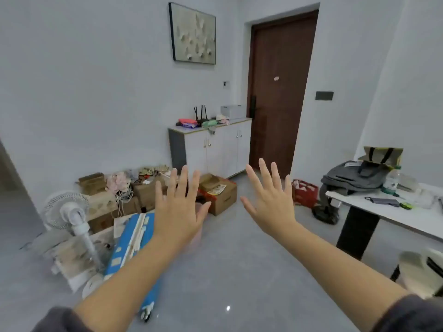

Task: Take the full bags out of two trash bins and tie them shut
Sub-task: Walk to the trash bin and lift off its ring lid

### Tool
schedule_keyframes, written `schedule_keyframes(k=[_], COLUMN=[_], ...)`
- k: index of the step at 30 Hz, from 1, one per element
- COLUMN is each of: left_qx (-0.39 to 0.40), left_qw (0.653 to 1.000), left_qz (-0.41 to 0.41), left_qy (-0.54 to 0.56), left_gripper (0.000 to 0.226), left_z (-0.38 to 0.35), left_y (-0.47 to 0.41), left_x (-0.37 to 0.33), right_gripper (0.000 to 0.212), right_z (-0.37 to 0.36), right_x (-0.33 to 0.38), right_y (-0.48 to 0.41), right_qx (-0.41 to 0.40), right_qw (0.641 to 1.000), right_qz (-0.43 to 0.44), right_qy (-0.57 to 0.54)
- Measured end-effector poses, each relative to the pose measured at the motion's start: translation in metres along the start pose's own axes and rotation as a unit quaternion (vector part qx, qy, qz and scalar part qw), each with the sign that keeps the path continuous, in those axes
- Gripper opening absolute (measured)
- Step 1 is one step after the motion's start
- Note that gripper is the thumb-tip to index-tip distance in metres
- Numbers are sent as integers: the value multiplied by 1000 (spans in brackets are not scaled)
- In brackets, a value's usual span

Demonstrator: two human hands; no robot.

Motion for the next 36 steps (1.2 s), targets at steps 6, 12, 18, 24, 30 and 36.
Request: schedule_keyframes(k=[6,12,18,24,30,36], left_qx=[87,208,321,363,381,388], left_qw=[995,973,927,893,877,858], left_qz=[45,104,193,263,288,331], left_qy=[-30,-16,-29,-47,-61,-65], left_gripper=[72,70,66,65,65,67], left_z=[-33,-42,-19,25,84,157], left_y=[118,235,345,415,488,572], left_x=[-12,-25,-21,10,72,155], right_gripper=[72,70,67,64,66,67], right_z=[-51,-91,-95,-81,-58,-16], right_x=[-3,15,60,128,224,347], right_y=[108,209,275,306,356,418], right_qx=[135,273,356,374,402,412], right_qw=[990,959,921,896,864,856], right_qz=[35,72,156,229,289,291], right_qy=[-12,-26,-39,-73,-96,-115])
Point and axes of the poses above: each hand's wrist, its own y-axis away from the middle knuckle, its own z-axis out of the back of the hand, x = y × z, the point moved 3 cm from there along -y, towards the middle knuckle, and after that the axes turned 14 degrees about -x, right-handed, at the moved point
